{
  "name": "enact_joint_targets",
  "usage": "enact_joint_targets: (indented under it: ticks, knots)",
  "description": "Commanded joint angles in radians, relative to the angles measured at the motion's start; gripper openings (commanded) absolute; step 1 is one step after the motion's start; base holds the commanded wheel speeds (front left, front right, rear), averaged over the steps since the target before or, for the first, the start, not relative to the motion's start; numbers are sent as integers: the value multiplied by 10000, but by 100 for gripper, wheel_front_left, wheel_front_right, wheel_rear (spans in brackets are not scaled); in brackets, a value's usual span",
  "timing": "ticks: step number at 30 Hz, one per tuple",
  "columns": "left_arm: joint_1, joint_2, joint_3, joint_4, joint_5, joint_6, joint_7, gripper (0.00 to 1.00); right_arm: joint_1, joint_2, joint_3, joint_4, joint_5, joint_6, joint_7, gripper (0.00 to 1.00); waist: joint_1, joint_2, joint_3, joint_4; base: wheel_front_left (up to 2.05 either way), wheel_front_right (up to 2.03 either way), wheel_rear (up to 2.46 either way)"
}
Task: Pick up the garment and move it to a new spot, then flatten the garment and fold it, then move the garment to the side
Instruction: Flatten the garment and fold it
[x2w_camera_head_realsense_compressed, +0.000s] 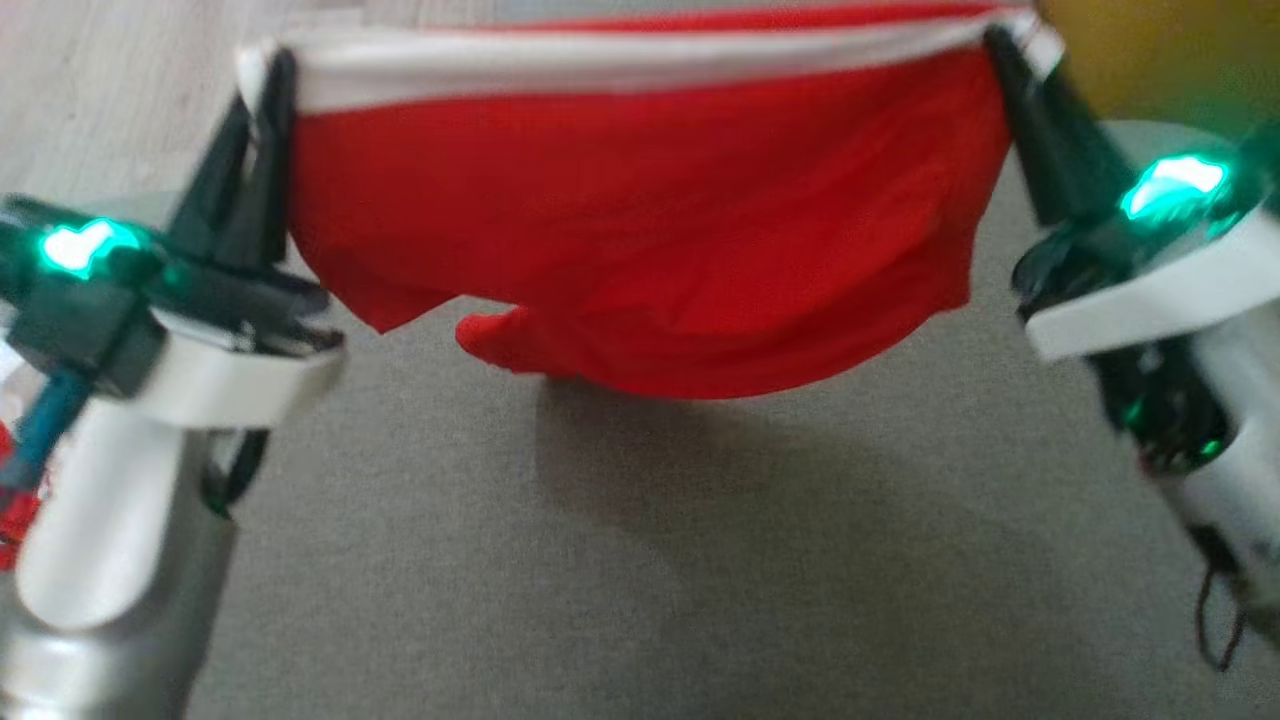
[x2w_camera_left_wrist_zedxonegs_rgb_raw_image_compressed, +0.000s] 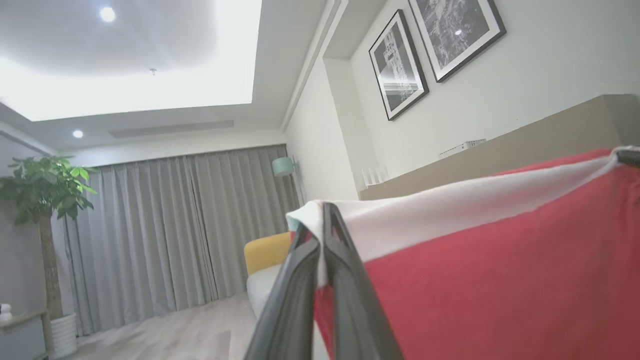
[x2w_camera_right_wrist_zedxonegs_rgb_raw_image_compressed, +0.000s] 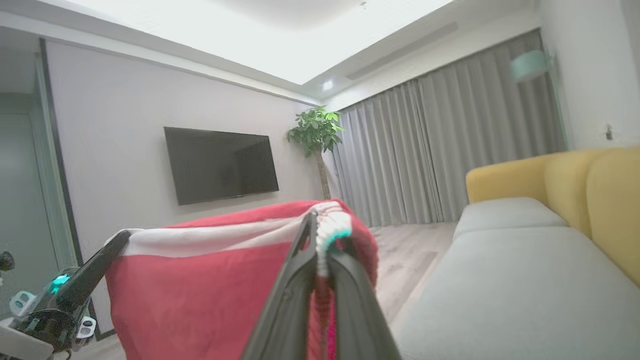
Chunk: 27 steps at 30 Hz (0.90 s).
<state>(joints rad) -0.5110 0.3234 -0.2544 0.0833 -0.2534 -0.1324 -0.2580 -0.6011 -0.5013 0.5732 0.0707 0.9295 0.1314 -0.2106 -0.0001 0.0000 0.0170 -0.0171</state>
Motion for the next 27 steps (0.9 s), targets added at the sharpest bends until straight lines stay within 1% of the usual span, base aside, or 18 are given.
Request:
enact_joint_targets:
  ticks: [1, 4, 8, 11, 13, 15, 19, 21, 23, 25, 27]
  knots:
    - [-687, 463, 441, -208, 34, 18, -35, 0, -397, -237, 31, -330, 192, -7, 105, 0, 1, 0, 148, 2, 0, 0, 0]
    - [-1252, 700, 229, 110, -17, 18, 138, 0, -934, -507, 252, -417, 447, -7, 444, 0, 1, 0, 565, 5, 0, 0, 0]
    - [-2010, 642, -285, 825, -231, 18, 493, 0, -1749, -628, 700, -74, 644, -7, 820, 0, 1, 0, 1383, 22, 0, 0, 0]
    - [-2824, 390, -571, 1595, -172, 18, 485, 0, -2619, -590, 995, 556, 652, -7, 879, 0, 1, 0, 2113, 63, 0, 0, 0]
    - [-3563, 131, -682, 2168, -19, 76, 390, 0, -3458, -610, 1202, 1091, 365, -7, 777, 0, 1, 0, 2648, 106, 0, 0, 0]
    - [-4442, -120, -695, 2708, 221, 264, 214, 0, -4378, -549, 1332, 1715, 102, -7, 464, 0, 1, 0, 3074, 160, 0, 0, 0]
    - [-6220, -511, -574, 3299, 735, 685, -11, 0, -6268, -565, 1586, 2838, -745, -7, -236, 0, 1, 0, 3703, 298, 0, 0, 0]
    - [-6929, -597, -387, 3083, 995, 906, -28, 0, -6972, -563, 1659, 3270, -1127, -7, -415, 0, 1, 0, 3888, 344, 0, 0, 0]
    - [-7309, -686, -94, 2563, 1183, 1143, -32, 0, -7456, -600, 1761, 3597, -1573, -7, -488, 0, 1, 0, 3994, 385, 0, 0, 0]
    - [-7351, -719, 2, 2343, 1271, 1212, -33, 0, -7631, -590, 1645, 3643, -1742, -7, -498, 0, 1, 0, 4042, 408, 0, 0, 0]
    - [-7299, -770, 154, 1979, 1393, 1257, -34, 0, -7672, -540, 1261, 3594, -2019, -7, -504, 0, 1, 0, 4145, 440, 0, 0, 0]
